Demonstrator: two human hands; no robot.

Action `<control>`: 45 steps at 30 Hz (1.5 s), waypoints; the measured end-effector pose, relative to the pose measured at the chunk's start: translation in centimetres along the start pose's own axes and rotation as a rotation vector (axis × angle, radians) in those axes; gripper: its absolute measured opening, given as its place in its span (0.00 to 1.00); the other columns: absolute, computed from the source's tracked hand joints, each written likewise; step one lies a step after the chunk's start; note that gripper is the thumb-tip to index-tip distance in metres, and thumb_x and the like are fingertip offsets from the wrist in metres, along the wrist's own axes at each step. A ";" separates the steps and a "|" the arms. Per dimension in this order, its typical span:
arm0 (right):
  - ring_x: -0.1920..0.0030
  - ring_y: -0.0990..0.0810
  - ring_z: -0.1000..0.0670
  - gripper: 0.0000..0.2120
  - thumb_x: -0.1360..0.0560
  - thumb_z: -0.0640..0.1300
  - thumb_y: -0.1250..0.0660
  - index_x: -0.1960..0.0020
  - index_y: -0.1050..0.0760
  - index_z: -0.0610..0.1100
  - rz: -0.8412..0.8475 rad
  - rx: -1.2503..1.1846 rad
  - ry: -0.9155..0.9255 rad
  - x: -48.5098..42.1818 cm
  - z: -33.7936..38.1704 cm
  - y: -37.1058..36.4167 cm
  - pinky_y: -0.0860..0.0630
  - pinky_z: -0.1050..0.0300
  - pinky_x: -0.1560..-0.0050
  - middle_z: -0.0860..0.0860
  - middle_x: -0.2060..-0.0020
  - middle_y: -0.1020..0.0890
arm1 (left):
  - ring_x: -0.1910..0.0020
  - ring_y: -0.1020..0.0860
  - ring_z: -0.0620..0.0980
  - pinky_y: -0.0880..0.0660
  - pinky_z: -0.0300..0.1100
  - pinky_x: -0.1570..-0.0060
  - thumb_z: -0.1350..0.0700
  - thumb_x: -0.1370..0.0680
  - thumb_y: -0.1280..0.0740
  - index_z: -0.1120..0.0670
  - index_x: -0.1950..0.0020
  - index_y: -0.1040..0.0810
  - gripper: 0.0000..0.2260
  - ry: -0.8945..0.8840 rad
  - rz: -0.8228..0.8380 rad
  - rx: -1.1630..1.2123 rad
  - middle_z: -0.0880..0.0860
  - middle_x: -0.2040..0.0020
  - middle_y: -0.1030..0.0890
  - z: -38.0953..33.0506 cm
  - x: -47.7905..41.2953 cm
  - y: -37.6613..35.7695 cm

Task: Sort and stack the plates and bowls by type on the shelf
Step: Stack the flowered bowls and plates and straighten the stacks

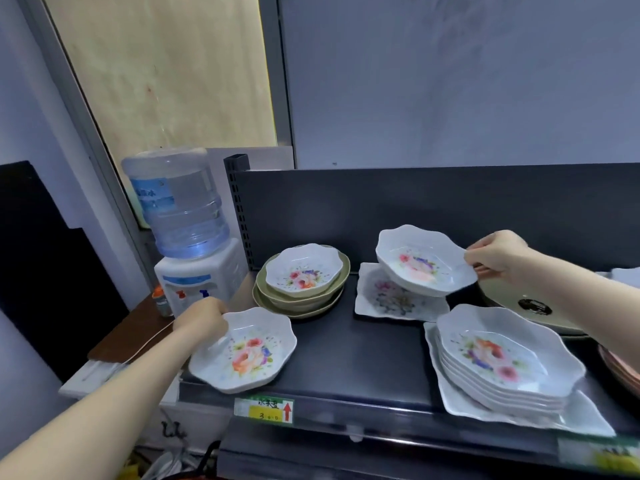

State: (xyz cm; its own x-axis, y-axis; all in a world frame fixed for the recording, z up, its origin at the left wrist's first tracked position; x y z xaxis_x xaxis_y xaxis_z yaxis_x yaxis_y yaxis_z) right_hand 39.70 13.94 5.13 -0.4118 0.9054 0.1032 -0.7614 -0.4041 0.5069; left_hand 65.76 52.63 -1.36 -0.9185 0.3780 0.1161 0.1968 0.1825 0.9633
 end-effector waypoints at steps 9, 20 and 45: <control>0.72 0.24 0.47 0.08 0.30 0.27 0.38 0.59 0.21 0.34 0.201 0.106 0.049 3.2 -2.6 6.2 0.24 0.63 0.79 0.40 0.67 0.21 | 0.60 0.24 0.53 0.28 0.42 0.63 0.67 0.29 0.35 0.54 0.57 0.21 0.09 -0.014 0.069 0.318 0.55 0.57 0.20 -5.0 3.9 1.7; 0.72 0.21 0.46 0.05 0.36 0.30 0.33 0.66 0.19 0.36 0.249 0.335 0.142 4.9 -7.5 9.5 0.17 0.53 0.65 0.42 0.71 0.19 | 0.67 0.24 0.57 0.25 0.38 0.82 0.75 0.26 0.38 0.67 0.45 0.24 0.12 0.081 0.143 1.012 0.62 0.59 0.22 -12.9 10.8 1.4; 0.80 0.22 0.50 0.08 0.31 0.27 0.37 0.57 0.20 0.32 0.320 -0.251 0.072 7.2 -6.8 12.5 0.24 0.62 0.76 0.41 0.68 0.21 | 0.66 0.20 0.50 0.21 0.37 0.73 0.70 0.26 0.35 0.58 0.57 0.20 0.08 -0.089 0.132 1.222 0.55 0.61 0.18 -29.5 19.6 -1.8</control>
State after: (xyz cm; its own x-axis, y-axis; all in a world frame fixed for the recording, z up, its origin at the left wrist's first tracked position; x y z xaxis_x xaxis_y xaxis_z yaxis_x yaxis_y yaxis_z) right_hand 23.83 14.51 6.42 -0.6750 0.7208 0.1575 -0.6837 -0.6913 0.2339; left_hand 37.33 32.96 6.34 -0.8503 0.5094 0.1324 0.5215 0.8494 0.0812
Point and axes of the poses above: each hand's wrist, its own x-axis away from the middle knuckle, its own y-axis out of the back of the hand, z = x × y, the point moved 1 cm from there along -x, towards the middle knuckle
